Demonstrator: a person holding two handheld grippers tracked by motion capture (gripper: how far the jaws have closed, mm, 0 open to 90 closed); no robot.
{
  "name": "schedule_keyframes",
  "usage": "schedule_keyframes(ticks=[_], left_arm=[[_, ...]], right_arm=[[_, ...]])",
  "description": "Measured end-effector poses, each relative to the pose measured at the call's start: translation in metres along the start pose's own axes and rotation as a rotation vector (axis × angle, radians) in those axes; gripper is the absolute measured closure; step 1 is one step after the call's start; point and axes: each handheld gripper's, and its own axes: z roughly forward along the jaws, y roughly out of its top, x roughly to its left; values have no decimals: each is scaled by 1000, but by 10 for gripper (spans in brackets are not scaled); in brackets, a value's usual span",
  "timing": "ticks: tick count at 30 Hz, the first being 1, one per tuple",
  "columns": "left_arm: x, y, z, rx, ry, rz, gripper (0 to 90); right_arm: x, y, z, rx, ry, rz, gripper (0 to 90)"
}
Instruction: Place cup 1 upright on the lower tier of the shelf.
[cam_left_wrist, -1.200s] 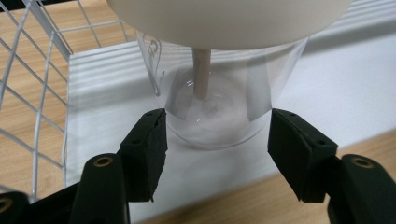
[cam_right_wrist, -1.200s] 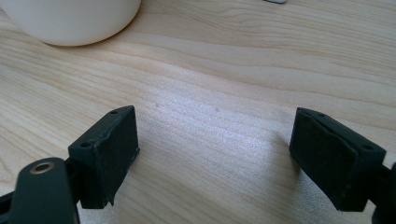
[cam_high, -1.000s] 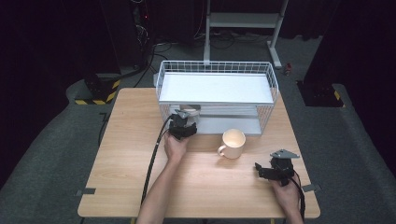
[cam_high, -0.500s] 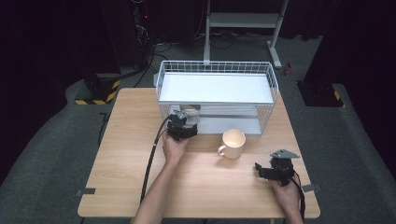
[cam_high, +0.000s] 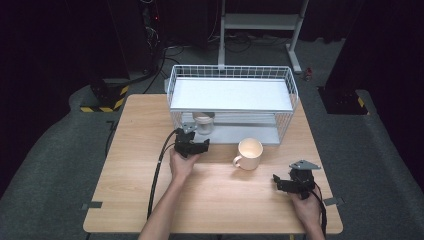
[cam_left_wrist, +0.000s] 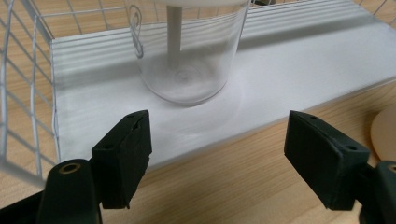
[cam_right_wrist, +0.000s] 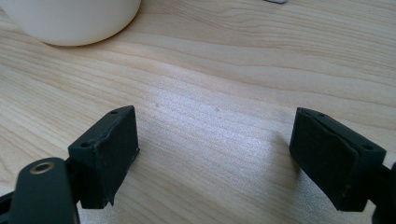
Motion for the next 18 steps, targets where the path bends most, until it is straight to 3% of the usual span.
schedule_keyframes(ticks=[9, 18], left_arm=[[1, -8, -15, -22, -1, 13, 234], [1, -10, -29, -23, -38, 12, 222]], right_arm=[[0, 0, 0, 0, 0, 0, 154], [0, 0, 0, 0, 0, 0, 154]])
